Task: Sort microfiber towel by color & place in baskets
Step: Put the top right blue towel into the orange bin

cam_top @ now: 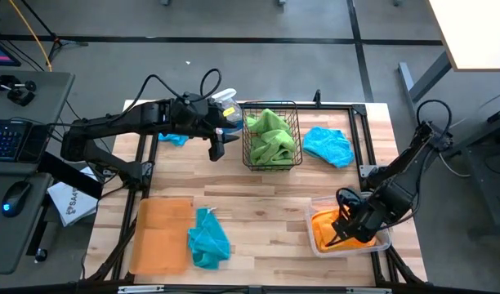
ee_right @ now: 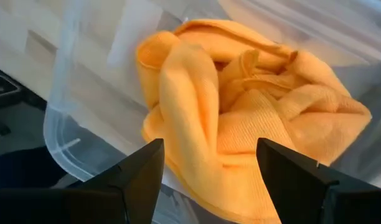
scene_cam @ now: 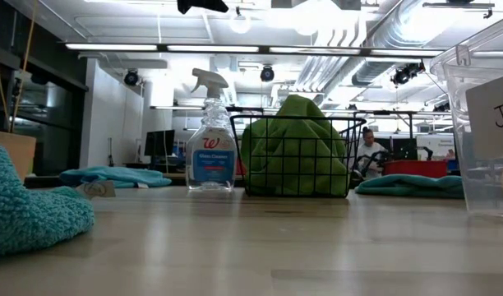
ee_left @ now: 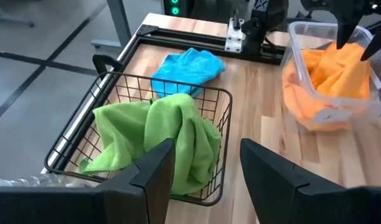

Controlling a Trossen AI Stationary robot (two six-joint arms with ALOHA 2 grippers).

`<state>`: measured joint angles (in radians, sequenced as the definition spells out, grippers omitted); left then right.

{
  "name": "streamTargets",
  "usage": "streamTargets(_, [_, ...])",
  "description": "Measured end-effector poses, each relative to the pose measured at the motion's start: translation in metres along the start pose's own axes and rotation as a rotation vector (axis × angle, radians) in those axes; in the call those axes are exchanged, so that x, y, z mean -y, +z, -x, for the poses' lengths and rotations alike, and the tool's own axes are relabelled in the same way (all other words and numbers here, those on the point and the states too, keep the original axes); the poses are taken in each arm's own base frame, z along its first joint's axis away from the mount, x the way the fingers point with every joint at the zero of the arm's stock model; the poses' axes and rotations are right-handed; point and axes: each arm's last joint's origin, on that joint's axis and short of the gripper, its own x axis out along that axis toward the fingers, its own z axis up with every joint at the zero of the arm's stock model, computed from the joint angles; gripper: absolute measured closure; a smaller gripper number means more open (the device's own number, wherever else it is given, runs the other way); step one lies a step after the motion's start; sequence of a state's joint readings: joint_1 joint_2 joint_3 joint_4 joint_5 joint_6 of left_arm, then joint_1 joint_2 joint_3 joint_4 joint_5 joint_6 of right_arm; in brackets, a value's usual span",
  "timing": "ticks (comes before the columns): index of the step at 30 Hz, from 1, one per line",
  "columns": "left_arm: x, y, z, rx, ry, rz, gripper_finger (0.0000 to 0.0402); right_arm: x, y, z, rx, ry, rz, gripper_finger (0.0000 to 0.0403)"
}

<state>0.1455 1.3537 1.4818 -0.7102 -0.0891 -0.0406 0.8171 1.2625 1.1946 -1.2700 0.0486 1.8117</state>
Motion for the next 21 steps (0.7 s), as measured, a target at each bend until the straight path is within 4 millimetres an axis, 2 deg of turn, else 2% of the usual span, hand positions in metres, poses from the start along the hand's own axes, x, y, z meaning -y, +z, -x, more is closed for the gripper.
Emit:
streamTargets(4, [0.001, 0.001, 0.000, 0.005, -0.026, 0.013, 0.0232, -0.003, 0.010, 0.012, 0.044, 0.079, 0.012, 0.0151])
streamTargets(8, [0.002, 0.005, 0.010, 0.061, -0.088, 0.031, 0.0232, 0.001, 0.030, 0.043, 0.271, 0.171, -0.053, 0.0151])
streamTargets(12, [0.001, 0.005, 0.016, 0.065, -0.086, 0.041, 0.0232, 0.020, 0.060, 0.056, 0.462, 0.041, -0.135, 0.0151])
streamTargets(16, [0.001, 0.004, 0.018, 0.061, -0.088, 0.068, 0.0232, 0.041, 0.105, 0.041, 0.507, -0.110, -0.141, 0.0151])
streamTargets(19, [0.002, 0.003, 0.019, 0.055, -0.094, 0.084, 0.0232, 0.062, 0.145, 0.016, 0.493, -0.155, -0.168, 0.0151])
streamTargets(21, [0.005, 0.003, 0.019, 0.054, -0.102, 0.086, 0.0232, 0.083, 0.168, -0.007, 0.457, -0.192, -0.216, 0.0151])
